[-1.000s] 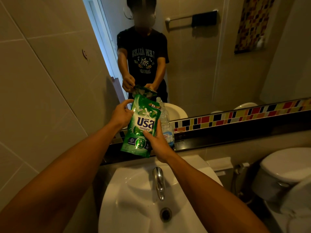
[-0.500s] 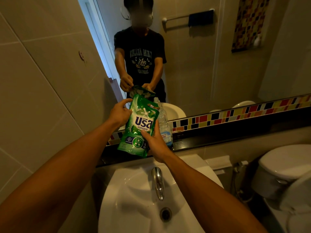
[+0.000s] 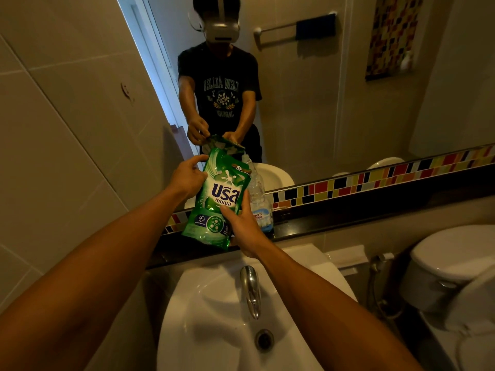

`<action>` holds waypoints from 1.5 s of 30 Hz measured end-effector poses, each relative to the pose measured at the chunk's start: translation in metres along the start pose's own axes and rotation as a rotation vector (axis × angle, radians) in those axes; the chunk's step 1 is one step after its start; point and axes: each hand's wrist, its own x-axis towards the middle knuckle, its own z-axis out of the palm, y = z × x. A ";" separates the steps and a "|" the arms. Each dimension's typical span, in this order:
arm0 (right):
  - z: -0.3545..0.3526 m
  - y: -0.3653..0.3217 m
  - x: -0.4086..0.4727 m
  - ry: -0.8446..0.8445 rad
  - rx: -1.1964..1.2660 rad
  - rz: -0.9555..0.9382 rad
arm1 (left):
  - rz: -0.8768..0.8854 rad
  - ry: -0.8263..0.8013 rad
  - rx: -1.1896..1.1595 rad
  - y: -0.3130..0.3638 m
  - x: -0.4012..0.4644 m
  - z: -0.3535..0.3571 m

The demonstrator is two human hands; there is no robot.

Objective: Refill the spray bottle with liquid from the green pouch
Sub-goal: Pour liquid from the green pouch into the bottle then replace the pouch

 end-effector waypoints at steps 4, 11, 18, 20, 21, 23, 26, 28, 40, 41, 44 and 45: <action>0.002 0.001 0.001 -0.010 -0.009 0.022 | -0.006 -0.003 0.011 -0.002 0.001 -0.002; 0.001 -0.003 -0.003 -0.005 0.013 0.022 | -0.009 -0.005 0.018 -0.002 0.003 -0.003; 0.005 -0.005 -0.004 -0.003 0.029 0.036 | 0.008 -0.020 0.037 0.002 0.002 -0.005; 0.005 -0.005 -0.004 -0.008 0.038 0.037 | 0.010 -0.016 0.049 0.001 0.003 -0.006; 0.005 -0.006 -0.005 -0.013 0.043 0.036 | 0.008 -0.015 0.052 0.001 0.004 -0.006; 0.006 -0.007 -0.006 -0.018 0.059 0.032 | 0.007 -0.016 0.054 0.001 0.004 -0.007; 0.008 -0.010 -0.008 -0.013 0.064 0.043 | 0.002 -0.018 0.047 0.001 0.005 -0.008; 0.009 -0.010 -0.008 -0.014 0.067 0.046 | -0.001 -0.019 0.050 0.001 0.005 -0.009; 0.016 -0.018 -0.016 -0.018 0.117 0.041 | 0.036 -0.024 0.105 0.004 0.007 -0.016; 0.017 -0.019 -0.016 -0.017 0.117 0.038 | 0.036 -0.028 0.109 0.005 0.007 -0.017; 0.018 -0.020 -0.018 -0.010 0.120 0.047 | 0.035 -0.029 0.111 0.007 0.007 -0.017; 0.019 -0.020 -0.018 -0.008 0.125 0.049 | 0.035 -0.030 0.111 0.007 0.007 -0.017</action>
